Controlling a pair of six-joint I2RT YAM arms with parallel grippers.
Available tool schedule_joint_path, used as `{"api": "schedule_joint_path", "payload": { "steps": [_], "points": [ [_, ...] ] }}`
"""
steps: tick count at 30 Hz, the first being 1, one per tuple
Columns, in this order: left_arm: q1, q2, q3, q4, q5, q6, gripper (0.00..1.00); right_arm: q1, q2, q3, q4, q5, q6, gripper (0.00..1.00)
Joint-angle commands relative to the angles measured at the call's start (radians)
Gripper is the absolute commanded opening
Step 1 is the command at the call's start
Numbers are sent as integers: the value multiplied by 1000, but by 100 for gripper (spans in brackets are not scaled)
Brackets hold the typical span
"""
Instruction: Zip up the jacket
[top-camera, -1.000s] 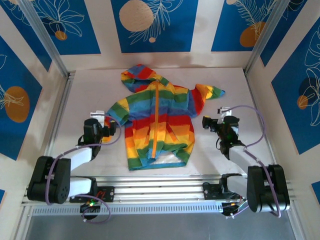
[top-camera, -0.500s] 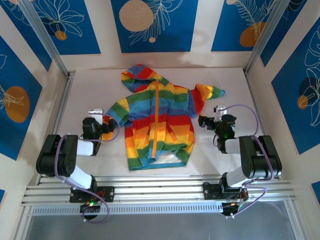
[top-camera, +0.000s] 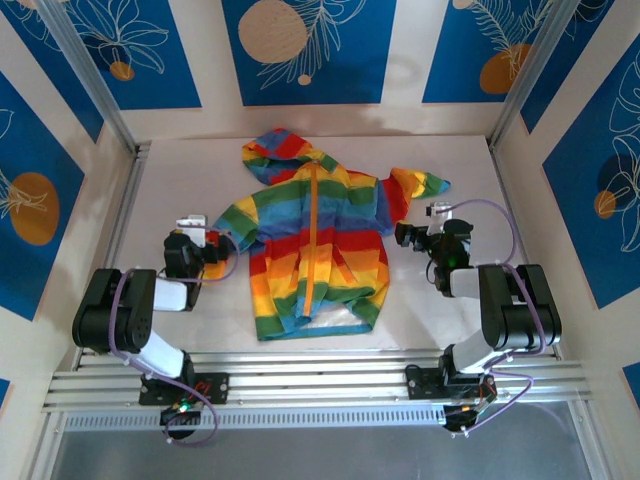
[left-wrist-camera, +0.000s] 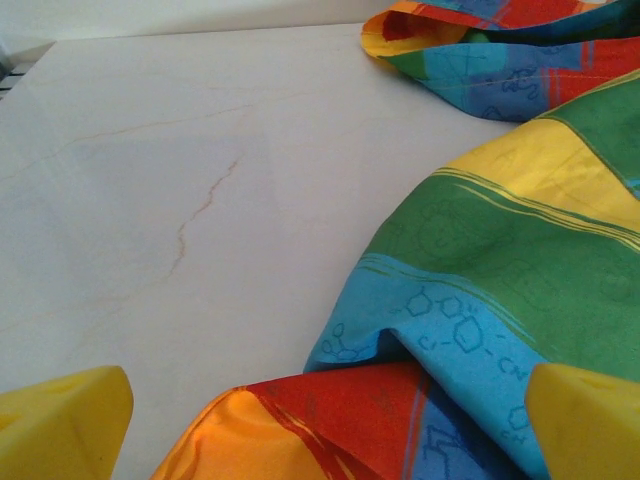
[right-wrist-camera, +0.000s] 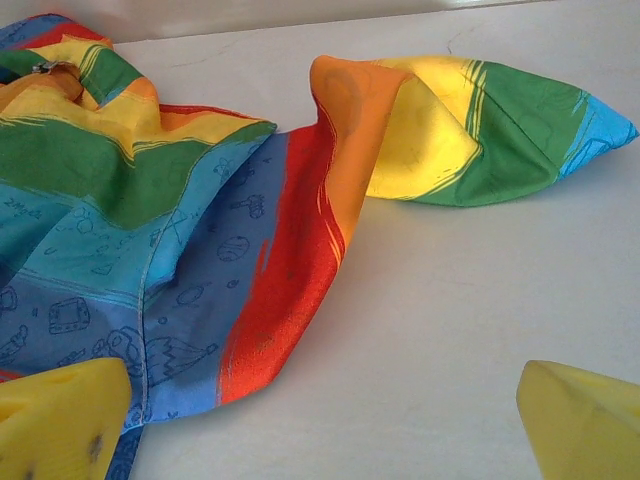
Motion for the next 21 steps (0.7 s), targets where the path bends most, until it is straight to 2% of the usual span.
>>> {"api": "schedule_joint_path", "payload": {
  "steps": [1, 16, 21],
  "points": [
    [9, 7, 31, 7, 72, 20, 100, -4, -2, 7, 4, -15, -4, 99],
    [9, 7, 32, 1, 83, 23, 100, -6, -2, 9, 1, -18, -5, 99],
    [9, 7, 33, 0, 82, 24, 100, -27, 2, 11, 4, -74, -1, 99]
  ]
}}
